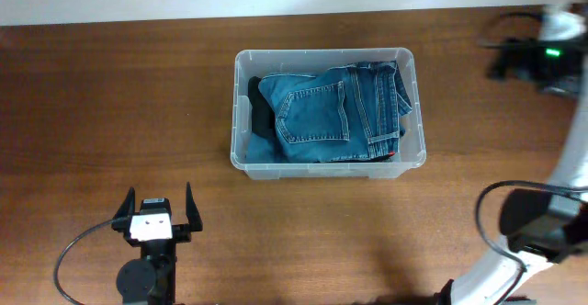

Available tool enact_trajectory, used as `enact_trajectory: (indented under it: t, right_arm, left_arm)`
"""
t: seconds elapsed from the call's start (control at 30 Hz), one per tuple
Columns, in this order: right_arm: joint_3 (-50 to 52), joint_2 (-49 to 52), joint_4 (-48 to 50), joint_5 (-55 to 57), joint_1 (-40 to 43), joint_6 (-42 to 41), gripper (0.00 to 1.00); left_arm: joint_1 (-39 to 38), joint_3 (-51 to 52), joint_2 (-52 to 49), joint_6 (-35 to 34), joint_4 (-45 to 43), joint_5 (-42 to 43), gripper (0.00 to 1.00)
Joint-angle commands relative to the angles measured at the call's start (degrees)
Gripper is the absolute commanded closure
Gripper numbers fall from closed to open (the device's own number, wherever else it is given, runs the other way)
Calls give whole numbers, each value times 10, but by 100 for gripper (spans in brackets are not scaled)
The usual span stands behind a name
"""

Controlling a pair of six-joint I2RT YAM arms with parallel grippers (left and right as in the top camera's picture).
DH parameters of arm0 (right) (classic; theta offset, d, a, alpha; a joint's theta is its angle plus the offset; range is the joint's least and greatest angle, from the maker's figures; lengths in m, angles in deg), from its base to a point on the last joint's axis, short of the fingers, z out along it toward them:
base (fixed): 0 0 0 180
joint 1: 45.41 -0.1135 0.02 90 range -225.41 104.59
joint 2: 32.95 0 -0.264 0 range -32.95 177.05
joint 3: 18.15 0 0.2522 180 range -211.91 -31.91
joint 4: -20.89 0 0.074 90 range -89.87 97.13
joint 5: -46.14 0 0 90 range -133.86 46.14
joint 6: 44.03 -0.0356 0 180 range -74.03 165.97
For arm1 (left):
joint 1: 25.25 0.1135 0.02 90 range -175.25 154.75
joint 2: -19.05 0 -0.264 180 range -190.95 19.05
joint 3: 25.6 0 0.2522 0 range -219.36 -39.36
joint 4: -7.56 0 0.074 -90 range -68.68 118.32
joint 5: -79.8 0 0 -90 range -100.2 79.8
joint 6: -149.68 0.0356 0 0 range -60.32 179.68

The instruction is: Pack container

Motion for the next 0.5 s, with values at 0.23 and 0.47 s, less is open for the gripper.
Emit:
enact_trajectory:
  t: [0.23, 0.47]
  right_arm:
    - [-1, -63, 0, -3, -245, 1, 2]
    - [0, -163, 0, -3, -386, 1, 2]
  left_arm:
    - [2, 3, 1, 12, 2, 8, 0]
    - [2, 3, 1, 12, 2, 8, 0]
